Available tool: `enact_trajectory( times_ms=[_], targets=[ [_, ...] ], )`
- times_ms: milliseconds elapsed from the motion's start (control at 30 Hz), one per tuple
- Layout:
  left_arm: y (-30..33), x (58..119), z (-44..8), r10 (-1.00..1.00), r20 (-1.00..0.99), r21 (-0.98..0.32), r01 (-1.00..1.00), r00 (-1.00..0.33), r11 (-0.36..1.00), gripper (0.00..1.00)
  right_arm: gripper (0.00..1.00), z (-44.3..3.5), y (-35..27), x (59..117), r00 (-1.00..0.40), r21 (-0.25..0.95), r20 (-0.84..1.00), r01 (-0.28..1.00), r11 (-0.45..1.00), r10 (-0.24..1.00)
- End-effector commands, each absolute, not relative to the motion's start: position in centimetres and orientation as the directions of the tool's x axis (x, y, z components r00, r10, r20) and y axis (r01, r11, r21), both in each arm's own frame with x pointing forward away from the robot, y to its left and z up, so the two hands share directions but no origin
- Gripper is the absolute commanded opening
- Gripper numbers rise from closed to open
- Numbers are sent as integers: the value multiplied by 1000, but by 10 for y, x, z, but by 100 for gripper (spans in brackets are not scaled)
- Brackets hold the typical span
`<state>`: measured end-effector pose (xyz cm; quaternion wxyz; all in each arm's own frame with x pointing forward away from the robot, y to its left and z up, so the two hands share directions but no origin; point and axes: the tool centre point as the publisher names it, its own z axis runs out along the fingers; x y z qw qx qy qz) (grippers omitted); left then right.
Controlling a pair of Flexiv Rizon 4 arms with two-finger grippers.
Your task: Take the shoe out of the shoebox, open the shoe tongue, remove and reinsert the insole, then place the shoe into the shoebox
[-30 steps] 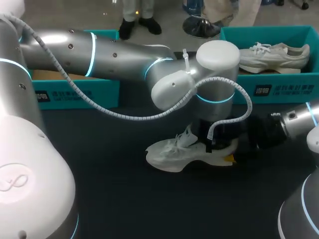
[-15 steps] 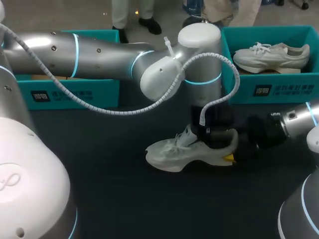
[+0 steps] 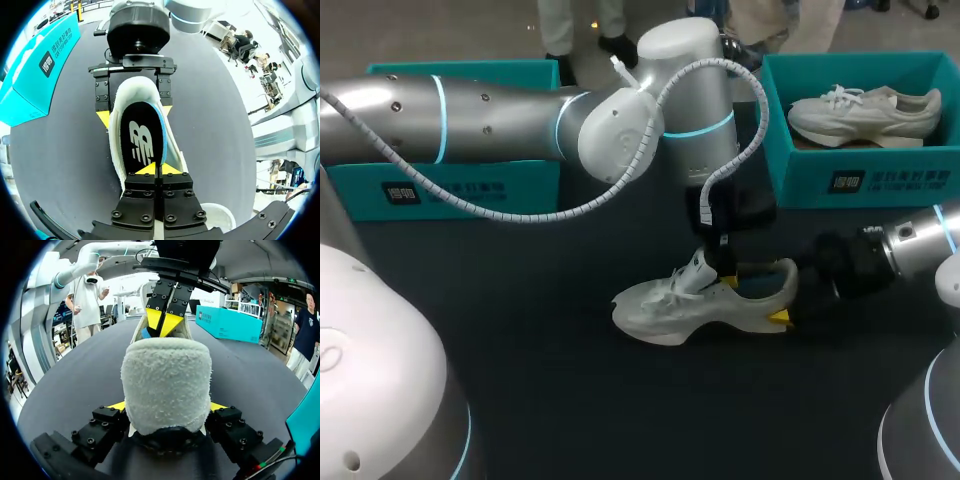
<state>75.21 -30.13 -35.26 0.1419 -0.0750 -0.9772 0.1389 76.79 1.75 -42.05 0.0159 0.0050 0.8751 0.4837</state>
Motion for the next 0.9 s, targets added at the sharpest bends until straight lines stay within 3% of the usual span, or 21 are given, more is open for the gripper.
enact_trajectory(
  times_ms=[33, 900],
  targets=[
    [-293, 753, -347, 204, 281, -340, 102, -938, 935, 0, 0, -423, 19, 768, -999, 844, -23, -6, 536, 25],
    [-328, 743, -313, 271, 309, -482, 95, -912, 871, 0, 0, -423, 19, 768, -999, 844, -23, -6, 536, 25]
  ],
)
